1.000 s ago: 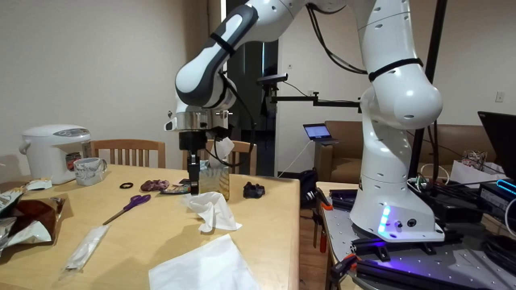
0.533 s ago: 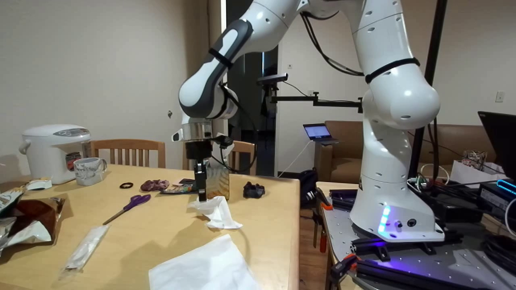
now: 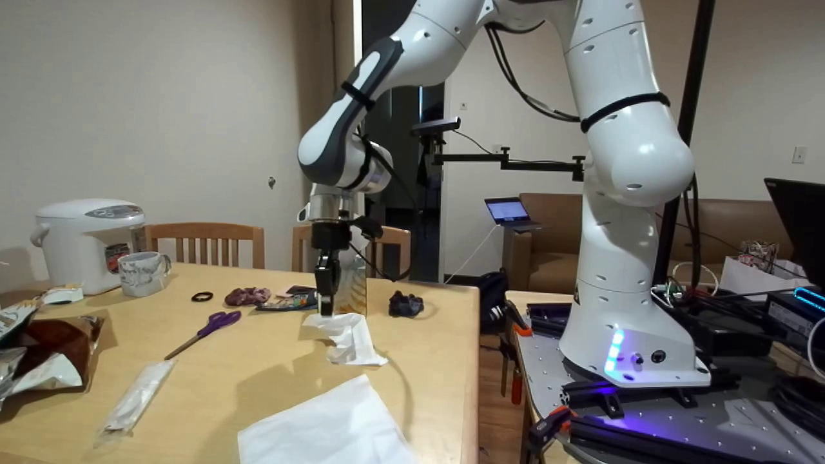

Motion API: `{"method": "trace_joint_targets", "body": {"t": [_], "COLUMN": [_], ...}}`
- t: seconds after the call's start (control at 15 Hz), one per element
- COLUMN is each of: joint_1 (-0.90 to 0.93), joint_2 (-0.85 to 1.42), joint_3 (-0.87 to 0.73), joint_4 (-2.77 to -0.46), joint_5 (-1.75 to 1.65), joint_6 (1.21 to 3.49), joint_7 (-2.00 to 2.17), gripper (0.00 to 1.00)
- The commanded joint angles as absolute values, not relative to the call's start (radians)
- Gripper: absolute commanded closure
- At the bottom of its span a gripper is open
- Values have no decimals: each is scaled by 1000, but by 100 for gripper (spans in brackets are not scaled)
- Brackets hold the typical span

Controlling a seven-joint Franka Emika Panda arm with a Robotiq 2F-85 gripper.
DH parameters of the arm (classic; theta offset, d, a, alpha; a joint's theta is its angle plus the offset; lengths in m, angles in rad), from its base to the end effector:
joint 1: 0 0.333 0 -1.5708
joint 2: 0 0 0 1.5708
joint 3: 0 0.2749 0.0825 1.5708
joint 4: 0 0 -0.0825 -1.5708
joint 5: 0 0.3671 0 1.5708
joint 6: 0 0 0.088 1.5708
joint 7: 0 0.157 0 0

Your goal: Remove a tissue from the box and put it on the table

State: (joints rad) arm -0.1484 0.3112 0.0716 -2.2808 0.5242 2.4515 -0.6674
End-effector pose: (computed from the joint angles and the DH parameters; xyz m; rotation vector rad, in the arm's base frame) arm 0.4938 -0.0192 0.1347 -2.7802 -0.2187 0.0172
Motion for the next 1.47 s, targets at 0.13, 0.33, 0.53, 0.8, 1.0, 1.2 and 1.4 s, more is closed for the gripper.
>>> {"method": "trace_joint_targets", "body": {"t": [0.13, 0.33, 0.53, 0.8, 1.0, 1.2, 1.4], "joint_1": [-120, -76, -41, -19, -21, -33, -56], "joint_2": [87, 16, 0, 26, 75, 136, 199], "joint_3": [66, 51, 45, 35, 30, 23, 21], "joint_4": [-2395, -2378, -2328, -2309, -2303, -2291, -2269], "joint_5": [480, 326, 212, 169, 171, 189, 219], "joint_6": [2435, 2369, 2229, 2167, 2215, 2292, 2380], "joint_7": [-593, -484, -393, -377, -401, -447, -504], "gripper": [100, 100, 100, 100, 100, 100, 100]}}
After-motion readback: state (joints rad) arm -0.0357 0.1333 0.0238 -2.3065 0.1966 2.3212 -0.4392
